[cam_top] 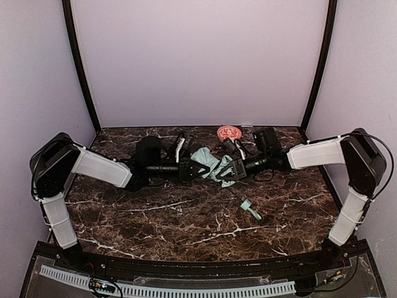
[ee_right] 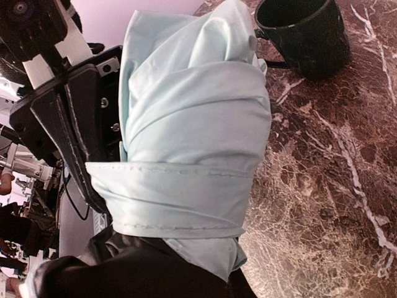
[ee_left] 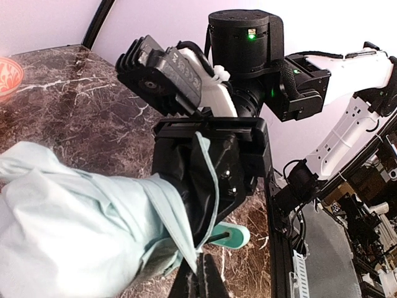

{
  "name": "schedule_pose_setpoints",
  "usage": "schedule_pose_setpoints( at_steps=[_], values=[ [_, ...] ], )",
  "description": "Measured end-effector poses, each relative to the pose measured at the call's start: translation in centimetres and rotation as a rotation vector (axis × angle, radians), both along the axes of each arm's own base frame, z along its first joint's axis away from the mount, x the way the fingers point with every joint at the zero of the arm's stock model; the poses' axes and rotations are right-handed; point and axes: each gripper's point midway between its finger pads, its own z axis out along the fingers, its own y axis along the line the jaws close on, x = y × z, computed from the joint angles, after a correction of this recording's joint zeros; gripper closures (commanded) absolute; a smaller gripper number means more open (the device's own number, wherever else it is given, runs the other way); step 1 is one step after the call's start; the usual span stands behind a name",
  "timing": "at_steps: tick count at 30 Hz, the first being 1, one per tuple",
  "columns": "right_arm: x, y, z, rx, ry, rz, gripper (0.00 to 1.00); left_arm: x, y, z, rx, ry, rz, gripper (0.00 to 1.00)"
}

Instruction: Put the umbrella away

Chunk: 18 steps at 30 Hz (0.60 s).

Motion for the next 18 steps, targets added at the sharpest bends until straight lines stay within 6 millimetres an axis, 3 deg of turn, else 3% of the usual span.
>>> schedule_pose_setpoints(
  at_steps=[4,13,18],
  values=[
    [-0.3,0.2,2.0,0.049,0.019,0.003,1.0,0.2,0.5,0.8,-0.04,-0.048,0.029,1.0],
    [-2.0,0.9,7.8,0.153,-0.072,0.029,1.0,0.0,1.4,5.4,-0.17,-0.158,0.107,1.0],
    [-2.0,1.1,9.3,0.177,-0.115,0.019,1.0,-0.5,1.1,6.5,-0.275,-0.128,0.062,1.0]
  ],
)
